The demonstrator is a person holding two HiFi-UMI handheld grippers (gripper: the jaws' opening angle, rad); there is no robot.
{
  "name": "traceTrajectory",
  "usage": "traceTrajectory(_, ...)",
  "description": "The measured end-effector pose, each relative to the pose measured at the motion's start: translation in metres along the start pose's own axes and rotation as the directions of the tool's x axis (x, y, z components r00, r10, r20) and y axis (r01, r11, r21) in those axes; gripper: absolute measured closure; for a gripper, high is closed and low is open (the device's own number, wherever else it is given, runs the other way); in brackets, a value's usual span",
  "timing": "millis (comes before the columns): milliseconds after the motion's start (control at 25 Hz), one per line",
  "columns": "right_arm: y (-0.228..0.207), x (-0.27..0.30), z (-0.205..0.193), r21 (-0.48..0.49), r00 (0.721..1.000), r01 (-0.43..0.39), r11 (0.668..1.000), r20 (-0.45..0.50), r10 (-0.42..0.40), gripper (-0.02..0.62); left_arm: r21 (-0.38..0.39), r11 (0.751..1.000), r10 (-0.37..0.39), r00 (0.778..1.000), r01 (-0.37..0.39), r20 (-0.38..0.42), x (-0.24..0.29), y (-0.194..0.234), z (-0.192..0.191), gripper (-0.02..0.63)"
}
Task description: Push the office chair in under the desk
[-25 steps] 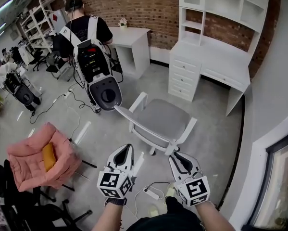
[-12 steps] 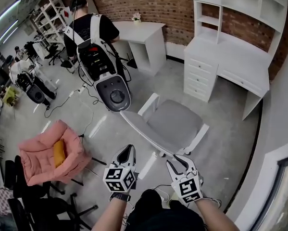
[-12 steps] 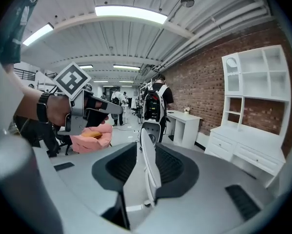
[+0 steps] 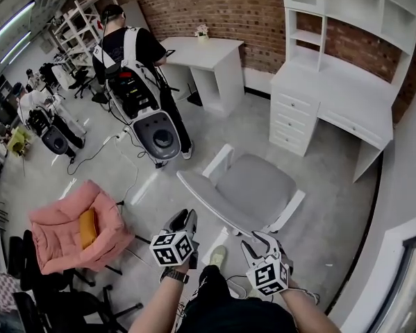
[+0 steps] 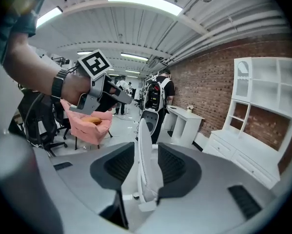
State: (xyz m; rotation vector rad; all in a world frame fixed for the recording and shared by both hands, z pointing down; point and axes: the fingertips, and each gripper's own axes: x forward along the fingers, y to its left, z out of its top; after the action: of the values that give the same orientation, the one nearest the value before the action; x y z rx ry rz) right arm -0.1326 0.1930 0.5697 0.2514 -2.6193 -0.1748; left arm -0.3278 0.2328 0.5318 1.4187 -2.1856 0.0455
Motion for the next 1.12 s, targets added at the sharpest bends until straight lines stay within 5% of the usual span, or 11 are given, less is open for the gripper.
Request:
traceTrajectory(240, -0.006, 0.045, -0.004, -0.070, 0.997, 0.050, 0.996, -0.055, -0.054, 0.466, 0.025, 1.000, -0.008, 0.998, 0.010, -0.064, 0.052, 0.037, -0.011, 0.503)
traceTrajectory(440, 0.014, 0.093, -0.021, -0.144, 0.985, 0.008, 0.989, -0.170, -0.033, 0.431, -0.140, 0.989, -0.060, 0.986, 0.038, -0.154, 0.099, 0.078, -0.033, 0.473)
traceTrajectory(680, 0.018, 0.129, -0.049, -0.205, 0.952, 0.006, 0.979, -0.298, -0.068, 0.402, -0.374, 0.927, -0.131, 0.965, 0.038, -0.227, 0.150, 0.106, -0.045, 0.403)
traceTrajectory(840, 0.013, 0.139, -0.072, -0.250, 0.928, 0.015, 0.968, -0.358, -0.107, 0.403, -0.436, 0.900, -0.133, 0.952, -0.001, -0.276, 0.177, 0.116, -0.053, 0.402)
traceTrajectory(1120, 0.026, 0.147, -0.080, -0.342, 0.902, 0.022, 0.940, -0.398, -0.166, 0.506, -0.468, 0.883, -0.135, 0.936, -0.036, -0.326, 0.199, 0.134, -0.062, 0.410)
